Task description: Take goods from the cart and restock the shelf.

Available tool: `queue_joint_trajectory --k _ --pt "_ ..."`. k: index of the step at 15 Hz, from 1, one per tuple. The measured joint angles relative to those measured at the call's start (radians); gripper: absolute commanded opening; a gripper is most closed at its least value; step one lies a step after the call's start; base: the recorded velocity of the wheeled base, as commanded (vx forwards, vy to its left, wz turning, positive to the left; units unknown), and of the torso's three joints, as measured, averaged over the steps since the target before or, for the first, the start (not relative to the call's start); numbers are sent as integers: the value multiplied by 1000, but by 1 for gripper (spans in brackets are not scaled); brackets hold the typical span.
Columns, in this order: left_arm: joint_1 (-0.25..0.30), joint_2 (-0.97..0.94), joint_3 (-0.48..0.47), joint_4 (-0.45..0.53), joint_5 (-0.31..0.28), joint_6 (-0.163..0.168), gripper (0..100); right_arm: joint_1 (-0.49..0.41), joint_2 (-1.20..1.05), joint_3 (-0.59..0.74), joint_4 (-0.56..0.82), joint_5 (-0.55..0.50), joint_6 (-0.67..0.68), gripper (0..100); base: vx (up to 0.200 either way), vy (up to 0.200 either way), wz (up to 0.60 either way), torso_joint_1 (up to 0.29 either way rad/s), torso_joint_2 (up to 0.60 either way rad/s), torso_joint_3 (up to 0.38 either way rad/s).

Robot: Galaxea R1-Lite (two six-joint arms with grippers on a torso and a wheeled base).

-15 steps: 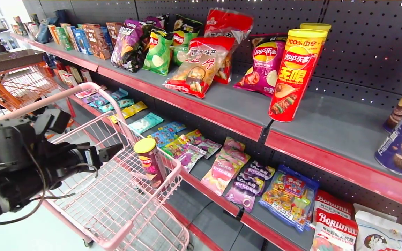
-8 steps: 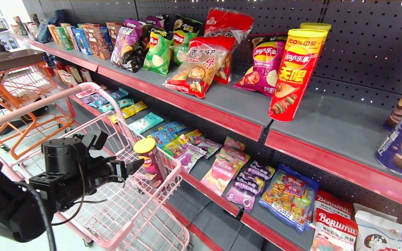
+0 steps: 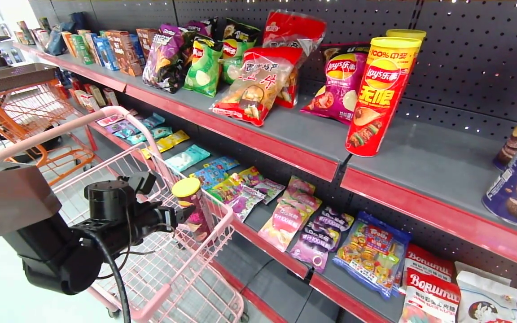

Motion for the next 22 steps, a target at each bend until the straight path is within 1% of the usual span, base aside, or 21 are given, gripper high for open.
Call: queue_joint_trajectory --k 1,7,10,12,13,16,20,21,22 --pt "0 17 -23 0 -5 9 100 0 0 0 0 0 0 100 0 0 0 0 0 0" --pt "-44 76 -78 0 -12 11 100 0 0 0 0 1 -8 100 0 0 0 0 0 0" --pt "-50 102 -119 0 -11 36 100 0 0 0 0 1 -8 100 0 0 0 0 0 0" --pt "-50 114 -138 0 -11 38 100 0 0 0 0 1 -8 100 0 0 0 0 0 0" --pt "-50 120 -151 -1 -11 38 0 0 0 0 0 1 -8 100 0 0 0 0 0 0" --pt "-50 139 -179 -1 -6 40 0 0 0 0 0 1 -8 100 0 0 0 0 0 0" --pt "-47 132 -171 -3 -4 40 0 0 0 0 0 1 -7 100 0 0 0 0 0 0" --pt "-42 117 -167 7 -5 40 0 0 0 0 0 1 -7 100 0 0 0 0 0 0" --pt "-36 87 -159 41 -5 40 0 0 0 0 0 1 -6 100 0 0 0 0 0 0"
